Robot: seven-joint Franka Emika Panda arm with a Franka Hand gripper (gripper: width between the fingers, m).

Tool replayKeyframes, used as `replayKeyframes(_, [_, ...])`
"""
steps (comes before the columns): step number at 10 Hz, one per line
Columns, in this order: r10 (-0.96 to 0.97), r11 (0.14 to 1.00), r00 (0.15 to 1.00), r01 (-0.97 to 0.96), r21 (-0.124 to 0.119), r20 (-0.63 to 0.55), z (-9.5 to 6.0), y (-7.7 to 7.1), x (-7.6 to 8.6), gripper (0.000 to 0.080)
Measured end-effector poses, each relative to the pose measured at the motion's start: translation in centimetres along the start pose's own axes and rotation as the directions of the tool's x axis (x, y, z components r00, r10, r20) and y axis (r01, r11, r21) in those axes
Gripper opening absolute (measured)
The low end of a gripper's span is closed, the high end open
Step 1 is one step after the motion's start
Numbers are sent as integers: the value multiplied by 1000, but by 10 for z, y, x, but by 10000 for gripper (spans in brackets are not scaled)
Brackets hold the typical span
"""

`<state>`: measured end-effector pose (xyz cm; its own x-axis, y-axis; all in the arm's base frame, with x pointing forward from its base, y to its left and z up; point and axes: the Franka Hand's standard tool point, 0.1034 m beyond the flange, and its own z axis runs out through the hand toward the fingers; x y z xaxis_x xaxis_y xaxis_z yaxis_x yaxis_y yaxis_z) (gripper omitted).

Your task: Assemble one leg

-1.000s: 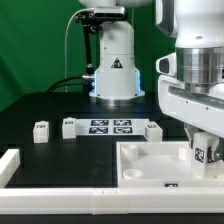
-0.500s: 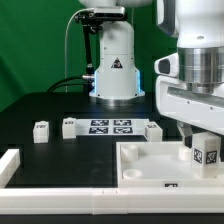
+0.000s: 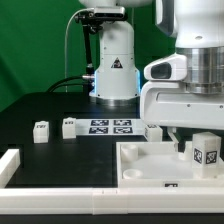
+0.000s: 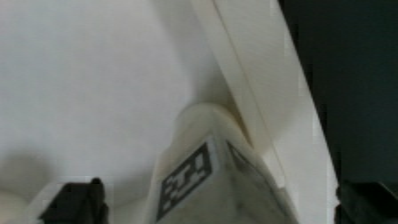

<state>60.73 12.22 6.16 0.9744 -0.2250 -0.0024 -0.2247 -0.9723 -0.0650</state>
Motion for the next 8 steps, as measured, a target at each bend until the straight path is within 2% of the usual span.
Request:
replayKeyframes(3, [-267, 964, 964, 267, -7, -4, 0, 3, 2, 649])
replayKeyframes(6, [-284, 959, 959, 284, -6, -3, 0, 3, 2, 620])
replayKeyframes(7, [-284, 959, 959, 284, -6, -3, 0, 3, 2, 437])
replayKeyframes(8, [-253, 968, 968, 253, -6, -4, 0, 3, 2, 437])
